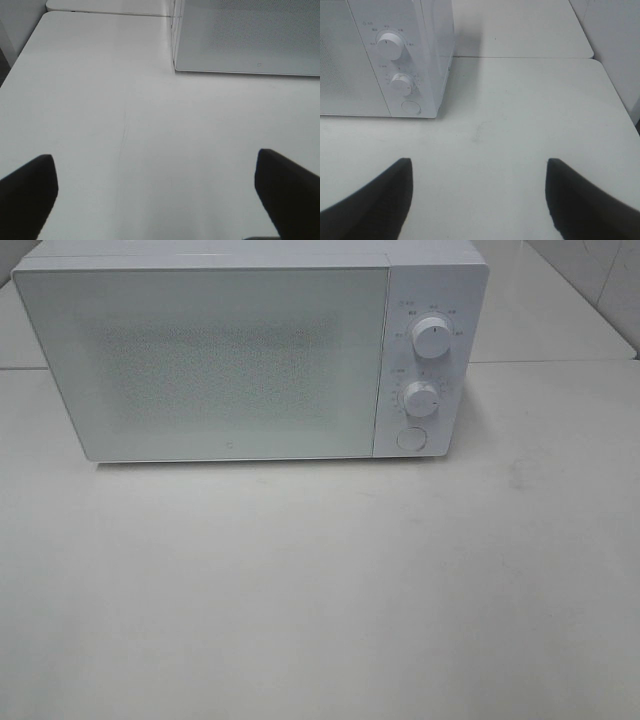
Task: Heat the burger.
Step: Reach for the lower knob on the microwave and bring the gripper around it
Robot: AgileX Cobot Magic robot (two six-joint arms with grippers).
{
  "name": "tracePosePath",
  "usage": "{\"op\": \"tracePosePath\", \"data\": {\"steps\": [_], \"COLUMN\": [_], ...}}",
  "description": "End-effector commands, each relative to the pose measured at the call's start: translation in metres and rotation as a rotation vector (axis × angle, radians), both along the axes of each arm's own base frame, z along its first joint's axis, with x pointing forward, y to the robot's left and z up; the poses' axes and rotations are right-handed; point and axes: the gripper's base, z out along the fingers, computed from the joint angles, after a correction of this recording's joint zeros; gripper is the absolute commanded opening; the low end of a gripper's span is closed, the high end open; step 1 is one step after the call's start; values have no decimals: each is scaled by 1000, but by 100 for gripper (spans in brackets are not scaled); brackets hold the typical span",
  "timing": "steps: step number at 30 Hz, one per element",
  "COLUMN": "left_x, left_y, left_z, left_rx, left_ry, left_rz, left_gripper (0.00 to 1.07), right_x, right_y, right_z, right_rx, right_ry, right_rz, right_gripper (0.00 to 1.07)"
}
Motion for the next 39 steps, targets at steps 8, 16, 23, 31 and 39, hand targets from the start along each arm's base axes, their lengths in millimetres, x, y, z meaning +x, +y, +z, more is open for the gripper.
{"op": "tracePosePath", "data": {"steps": [8,16,23,31,39], "left_x": [-3,-3,-3,-3,-3], "left_y": [-1,-1,-1,-1,-1], "left_z": [0,0,0,0,0], "left_rx": [-8,-8,-8,-8,-8], "left_ry": [-34,-34,-34,-34,-34], "left_rz": [-4,-4,-4,-4,-4], "left_gripper": [100,100,100,100,100], "right_x": [41,74,107,132,135], "right_y": [4,9,12,13,11], "right_z": [-9,-17,-38,-57,-90], "right_rx": [-3,67,55,78,69], "right_ry": [-4,32,125,84,-34], "right_rz": [12,10,5,-9,-22], "right_gripper": [73,73,73,73,73]}}
